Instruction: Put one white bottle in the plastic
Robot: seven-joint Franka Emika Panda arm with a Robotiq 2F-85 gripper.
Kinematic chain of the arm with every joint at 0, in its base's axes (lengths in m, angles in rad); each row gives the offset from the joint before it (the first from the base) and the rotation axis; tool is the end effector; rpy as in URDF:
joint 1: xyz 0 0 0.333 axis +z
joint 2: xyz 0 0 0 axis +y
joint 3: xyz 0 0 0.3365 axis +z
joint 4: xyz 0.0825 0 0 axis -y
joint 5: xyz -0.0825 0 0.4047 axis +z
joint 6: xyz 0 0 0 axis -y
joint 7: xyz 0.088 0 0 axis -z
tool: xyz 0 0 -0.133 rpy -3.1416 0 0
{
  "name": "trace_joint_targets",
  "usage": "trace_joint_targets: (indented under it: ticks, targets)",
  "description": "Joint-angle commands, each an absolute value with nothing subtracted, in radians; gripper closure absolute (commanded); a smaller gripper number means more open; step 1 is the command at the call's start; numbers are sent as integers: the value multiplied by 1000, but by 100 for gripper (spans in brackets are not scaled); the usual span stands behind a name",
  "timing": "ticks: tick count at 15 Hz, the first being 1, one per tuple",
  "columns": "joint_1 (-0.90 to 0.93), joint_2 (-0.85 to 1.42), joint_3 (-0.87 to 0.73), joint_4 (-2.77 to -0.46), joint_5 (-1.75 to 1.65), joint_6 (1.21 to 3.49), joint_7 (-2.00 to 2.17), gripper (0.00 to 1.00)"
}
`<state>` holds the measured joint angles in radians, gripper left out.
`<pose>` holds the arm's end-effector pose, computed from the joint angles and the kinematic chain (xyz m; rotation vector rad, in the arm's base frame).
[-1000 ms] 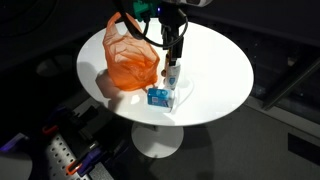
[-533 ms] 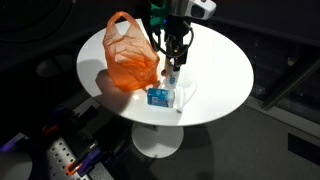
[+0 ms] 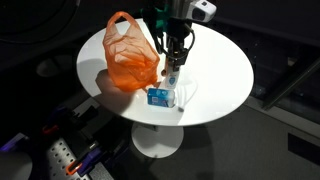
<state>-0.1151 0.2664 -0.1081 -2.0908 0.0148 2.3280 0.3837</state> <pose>0.5821 -0.1310 0.2731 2.9755 -0.9430 -0.0406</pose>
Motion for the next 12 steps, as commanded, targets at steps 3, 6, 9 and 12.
trace_joint_targets:
  ticks: [3,6,9,12]
  targets:
    - [-79,259,-133,-2084,-17,2342,410,84]
    - [-63,219,-145,-2103,-45,2333,443,90]
    - [-47,163,-159,-2114,-87,2317,499,90]
    - [-38,112,-158,-2106,-139,2288,570,90]
